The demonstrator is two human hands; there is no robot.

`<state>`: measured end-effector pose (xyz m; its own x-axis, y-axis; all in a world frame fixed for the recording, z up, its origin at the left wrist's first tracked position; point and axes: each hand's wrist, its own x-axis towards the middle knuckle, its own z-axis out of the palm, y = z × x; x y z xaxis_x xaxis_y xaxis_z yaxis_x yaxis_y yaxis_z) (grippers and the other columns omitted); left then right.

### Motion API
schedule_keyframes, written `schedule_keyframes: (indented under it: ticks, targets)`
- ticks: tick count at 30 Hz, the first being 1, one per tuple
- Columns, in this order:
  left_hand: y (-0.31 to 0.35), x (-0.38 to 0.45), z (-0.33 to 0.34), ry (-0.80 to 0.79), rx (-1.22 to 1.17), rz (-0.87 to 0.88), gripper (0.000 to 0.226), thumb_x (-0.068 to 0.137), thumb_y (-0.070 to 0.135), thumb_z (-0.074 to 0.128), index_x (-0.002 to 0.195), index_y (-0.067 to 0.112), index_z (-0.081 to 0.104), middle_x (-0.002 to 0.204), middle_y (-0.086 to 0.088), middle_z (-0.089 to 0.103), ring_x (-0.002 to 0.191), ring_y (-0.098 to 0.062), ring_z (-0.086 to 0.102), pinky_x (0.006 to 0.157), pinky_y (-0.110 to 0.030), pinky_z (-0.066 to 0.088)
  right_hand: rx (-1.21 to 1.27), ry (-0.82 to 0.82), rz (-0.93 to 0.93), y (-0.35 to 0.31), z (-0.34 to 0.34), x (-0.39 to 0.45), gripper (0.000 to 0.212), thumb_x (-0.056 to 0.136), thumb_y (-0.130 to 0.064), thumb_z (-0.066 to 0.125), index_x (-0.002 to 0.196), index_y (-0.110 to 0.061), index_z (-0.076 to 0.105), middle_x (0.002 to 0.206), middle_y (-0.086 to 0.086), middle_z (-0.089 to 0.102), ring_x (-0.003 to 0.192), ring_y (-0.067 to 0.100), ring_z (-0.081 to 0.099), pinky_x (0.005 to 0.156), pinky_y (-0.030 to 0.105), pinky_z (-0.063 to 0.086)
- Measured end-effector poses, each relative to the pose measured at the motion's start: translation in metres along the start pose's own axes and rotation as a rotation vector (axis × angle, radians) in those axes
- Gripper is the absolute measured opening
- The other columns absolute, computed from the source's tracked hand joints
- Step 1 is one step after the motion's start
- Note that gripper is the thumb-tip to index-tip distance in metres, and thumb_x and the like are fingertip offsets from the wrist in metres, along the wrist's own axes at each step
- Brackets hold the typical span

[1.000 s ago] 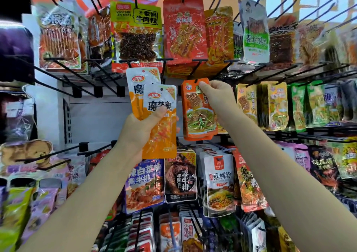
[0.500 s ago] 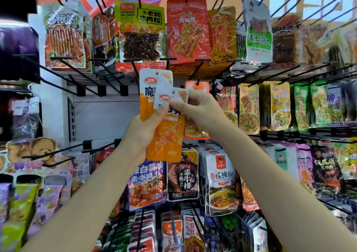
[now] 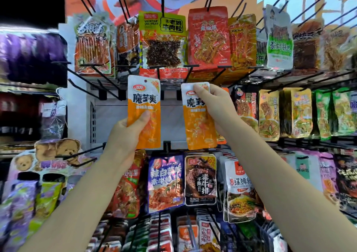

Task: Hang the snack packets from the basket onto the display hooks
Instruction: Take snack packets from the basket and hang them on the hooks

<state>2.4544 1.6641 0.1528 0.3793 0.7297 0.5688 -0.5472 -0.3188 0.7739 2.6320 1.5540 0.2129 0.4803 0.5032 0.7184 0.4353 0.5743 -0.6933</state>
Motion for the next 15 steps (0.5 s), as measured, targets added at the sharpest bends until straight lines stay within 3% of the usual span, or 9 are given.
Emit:
schedule_keyframes:
  ticks: [6, 10, 15]
  targets:
    - [0.009, -0.001, -0.028, 0.031, -0.025, 0.052, 0.008, 0.093, 0.020, 0.067, 0.088, 0.016, 0.071, 0.075, 0.003, 0.076, 0.067, -0.011, 0.072, 0.056, -0.026, 0.059, -0.045, -0.048, -0.048, -0.002, 0.041, 0.010, 0.009, 0.097, -0.021, 0.067, 0.091, -0.015, 0.067, 0.090, 0.012, 0.073, 0.076, 0.025, 0.071, 0.073, 0.051, 0.060]
    - [0.010, -0.002, -0.038, 0.030, -0.041, 0.022, 0.008, 0.093, 0.019, 0.068, 0.087, 0.015, 0.071, 0.075, 0.001, 0.076, 0.065, -0.012, 0.072, 0.056, -0.028, 0.060, -0.022, -0.019, -0.060, -0.002, 0.067, 0.018, 0.009, 0.095, -0.018, 0.070, 0.087, -0.014, 0.067, 0.087, 0.014, 0.072, 0.078, 0.028, 0.072, 0.076, 0.056, 0.061]
    - [0.012, 0.000, -0.042, -0.005, -0.049, 0.013, 0.009, 0.091, 0.020, 0.069, 0.088, 0.012, 0.071, 0.076, -0.001, 0.076, 0.066, -0.014, 0.072, 0.055, -0.029, 0.060, -0.077, 0.046, -0.097, 0.002, 0.081, 0.028, 0.010, 0.092, -0.021, 0.073, 0.085, -0.018, 0.066, 0.091, 0.016, 0.072, 0.094, 0.041, 0.070, 0.082, 0.060, 0.057]
